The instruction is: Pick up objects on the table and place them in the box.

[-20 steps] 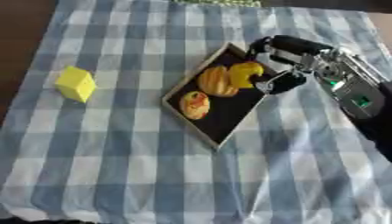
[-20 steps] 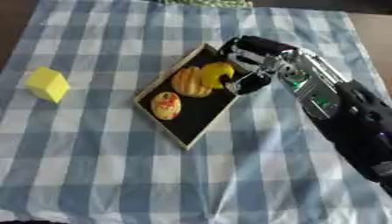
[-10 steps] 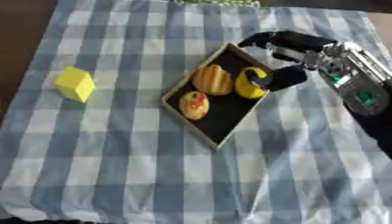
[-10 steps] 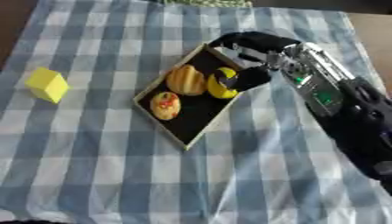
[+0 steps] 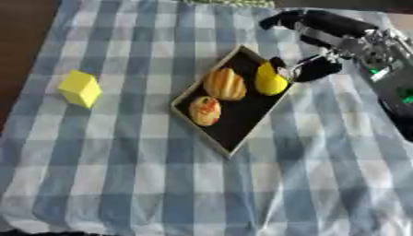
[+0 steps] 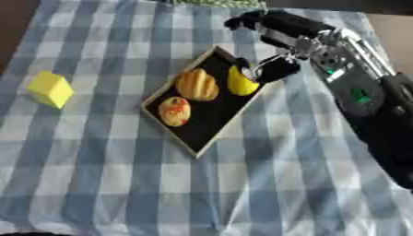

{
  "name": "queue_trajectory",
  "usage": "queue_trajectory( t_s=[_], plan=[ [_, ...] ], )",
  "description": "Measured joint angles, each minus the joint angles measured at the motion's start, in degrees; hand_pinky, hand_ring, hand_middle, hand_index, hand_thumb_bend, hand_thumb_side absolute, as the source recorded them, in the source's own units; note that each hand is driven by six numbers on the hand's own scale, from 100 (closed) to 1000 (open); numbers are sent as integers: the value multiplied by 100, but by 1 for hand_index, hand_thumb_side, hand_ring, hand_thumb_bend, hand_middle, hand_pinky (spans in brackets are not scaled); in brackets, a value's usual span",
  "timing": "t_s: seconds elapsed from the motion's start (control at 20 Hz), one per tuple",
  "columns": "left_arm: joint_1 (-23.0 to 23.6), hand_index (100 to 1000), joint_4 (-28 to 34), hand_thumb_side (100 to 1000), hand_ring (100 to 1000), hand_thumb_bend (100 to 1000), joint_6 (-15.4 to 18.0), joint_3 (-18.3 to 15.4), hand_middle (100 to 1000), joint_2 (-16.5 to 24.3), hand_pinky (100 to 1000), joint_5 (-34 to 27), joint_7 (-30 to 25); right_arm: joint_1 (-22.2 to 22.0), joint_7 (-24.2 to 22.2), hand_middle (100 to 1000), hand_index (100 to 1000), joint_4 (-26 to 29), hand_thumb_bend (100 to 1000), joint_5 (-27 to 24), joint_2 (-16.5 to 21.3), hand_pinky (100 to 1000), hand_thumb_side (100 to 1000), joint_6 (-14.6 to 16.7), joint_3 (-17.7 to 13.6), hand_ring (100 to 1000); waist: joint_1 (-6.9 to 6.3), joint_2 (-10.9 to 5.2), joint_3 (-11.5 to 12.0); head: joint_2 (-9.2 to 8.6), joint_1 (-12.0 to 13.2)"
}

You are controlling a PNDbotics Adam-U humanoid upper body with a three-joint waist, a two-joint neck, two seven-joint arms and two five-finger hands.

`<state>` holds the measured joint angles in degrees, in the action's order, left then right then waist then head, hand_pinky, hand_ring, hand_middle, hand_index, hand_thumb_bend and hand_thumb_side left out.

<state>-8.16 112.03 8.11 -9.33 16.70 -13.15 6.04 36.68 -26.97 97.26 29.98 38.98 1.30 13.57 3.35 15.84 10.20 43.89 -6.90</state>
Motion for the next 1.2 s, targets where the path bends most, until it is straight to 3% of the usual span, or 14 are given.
queue_trajectory(
  t_s=[0.15,0.2,0.25,0.3,0.4,0.45,0.6,0.7,0.8,0.85,0.9,0.95,1.0,1.2],
  plan=[
    [-29,779,-2,661,832,100,31,1,632,49,762,56,-22,-115,143,778,892,424,100,-258,118,926,100,-220,-219,1000,0,0,-23,0,22],
    [-59,779,-2,659,832,100,60,1,633,109,765,149,-35,-192,235,775,891,592,100,-349,178,925,397,-307,-319,1000,-1,0,-35,0,27],
    [-100,794,-6,637,833,100,101,1,645,193,768,283,-52,-278,344,768,891,772,100,-446,250,925,157,-393,-420,1000,-1,0,-41,0,41],
    [-163,802,-11,623,835,100,155,2,658,315,772,491,-83,-380,462,765,890,965,100,-543,327,925,175,-468,-523,1000,-1,0,-53,0,60],
    [-366,829,-56,459,843,100,300,35,697,644,785,1061,-167,-593,740,752,884,1312,100,-768,497,921,272,-564,-734,1000,-3,0,-98,0,99],
    [-484,843,-97,418,847,100,381,76,715,854,791,1383,-229,-689,909,745,880,1426,100,-887,585,919,289,-572,-840,1000,-8,0,-122,0,119],
    [-871,895,-307,287,879,119,620,290,762,1572,824,2297,-539,-929,1483,739,874,1585,100,-1180,820,917,246,-563,-1153,996,-56,0,-180,0,155],
    [-1170,907,-545,272,895,173,769,486,780,2074,842,2773,-901,-1097,1859,740,872,1609,100,-1330,942,916,240,-523,-1347,996,-107,0,-229,0,193],
    [-1448,917,-862,248,913,264,916,683,800,2497,866,3099,-1343,-1253,2170,735,866,1621,100,-1430,1034,914,285,-489,-1524,994,-131,0,-268,0,237],
    [-1576,915,-1059,205,926,371,981,777,809,2671,885,3208,-1595,-1311,2304,732,862,1629,100,-1467,1057,912,313,-488,-1602,994,-134,0,-282,0,264],
    [-1715,915,-1276,197,926,385,1045,868,807,2819,887,3307,-1862,-1360,2421,731,862,1636,100,-1499,1078,912,316,-496,-1664,994,-140,0,-295,0,288],
    [-1848,916,-1512,138,928,471,1112,955,802,2940,897,3390,-2134,-1394,2522,728,858,1637,100,-1519,1086,911,336,-509,-1714,993,-146,0,-311,0,310],
    [-2000,910,-1765,100,928,508,1185,1037,791,3029,899,3464,-2409,-1425,2601,725,855,1638,100,-1541,1090,910,355,-525,-1748,992,-155,0,-324,0,328],
    [-2543,898,-2757,100,936,617,1513,1317,794,3154,908,3714,-3351,-1456,2780,715,845,1639,100,-1607,1092,904,378,-591,-1783,988,-177,0,-341,0,367]
  ],
)
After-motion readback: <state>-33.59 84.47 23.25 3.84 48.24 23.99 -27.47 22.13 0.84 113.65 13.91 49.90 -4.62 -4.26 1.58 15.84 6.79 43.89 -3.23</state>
